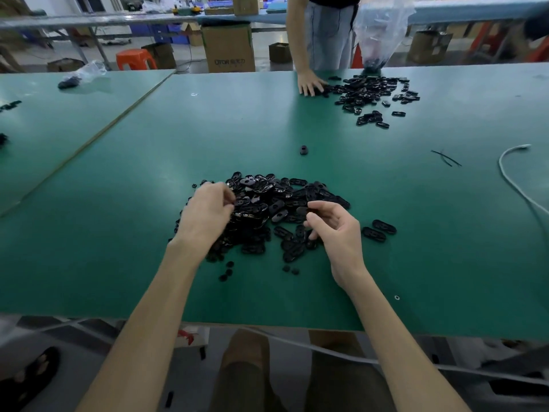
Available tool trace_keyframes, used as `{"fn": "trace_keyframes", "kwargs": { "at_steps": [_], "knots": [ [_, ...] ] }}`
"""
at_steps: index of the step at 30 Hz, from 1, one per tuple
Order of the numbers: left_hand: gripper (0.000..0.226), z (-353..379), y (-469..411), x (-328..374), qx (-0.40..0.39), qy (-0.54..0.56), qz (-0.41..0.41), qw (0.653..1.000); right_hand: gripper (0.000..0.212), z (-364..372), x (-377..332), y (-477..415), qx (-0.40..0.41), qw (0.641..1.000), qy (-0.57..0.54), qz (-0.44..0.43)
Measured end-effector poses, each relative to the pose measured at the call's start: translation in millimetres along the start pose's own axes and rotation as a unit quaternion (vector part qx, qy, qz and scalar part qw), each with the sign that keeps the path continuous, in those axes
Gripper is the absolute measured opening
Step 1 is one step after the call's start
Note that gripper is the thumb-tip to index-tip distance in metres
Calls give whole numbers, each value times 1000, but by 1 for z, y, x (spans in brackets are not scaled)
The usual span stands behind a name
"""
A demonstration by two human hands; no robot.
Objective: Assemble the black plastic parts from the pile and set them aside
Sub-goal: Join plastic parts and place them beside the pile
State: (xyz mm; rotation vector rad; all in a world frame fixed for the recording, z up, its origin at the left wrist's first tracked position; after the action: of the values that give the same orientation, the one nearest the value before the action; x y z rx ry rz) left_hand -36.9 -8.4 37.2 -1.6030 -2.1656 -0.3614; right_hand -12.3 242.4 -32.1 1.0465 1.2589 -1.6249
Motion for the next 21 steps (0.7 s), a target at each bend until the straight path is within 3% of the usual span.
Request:
{"fn": "trace_keyframes", "kwargs": {
  "at_steps": [3,6,15,18,21],
  "knots": [
    [12,-4,-4,-23,-26,-76,-60,995,21,0,2,0,2,1000,-2,1],
    [9,2,-3,-32,-52,-58,-76,994,21,1,3,-1,0,1000,-8,0],
    [8,1,0,-33,25,-19,-48,998,22,1,3,-1,-4,1000,-8,2],
    [8,-1,0,-27,36,71,-47,996,22,1,1,0,-7,1000,-14,1],
    [10,11,8,-4,-64,254,-15,965,25,3,0,0,-16,1000,-16,1]
  ]
}}
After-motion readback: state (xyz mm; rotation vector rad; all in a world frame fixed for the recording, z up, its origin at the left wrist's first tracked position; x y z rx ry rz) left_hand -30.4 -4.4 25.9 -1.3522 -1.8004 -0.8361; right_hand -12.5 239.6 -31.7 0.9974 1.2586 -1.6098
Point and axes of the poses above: each hand's wrist, its own y-axis away from the middle knuckle, its own z-axis out of the palm, x = y × z, the point moved 6 cm from there along -y, towards the middle knuckle, and after that the axes turned 12 degrees about -z, right-handed, at the moved point
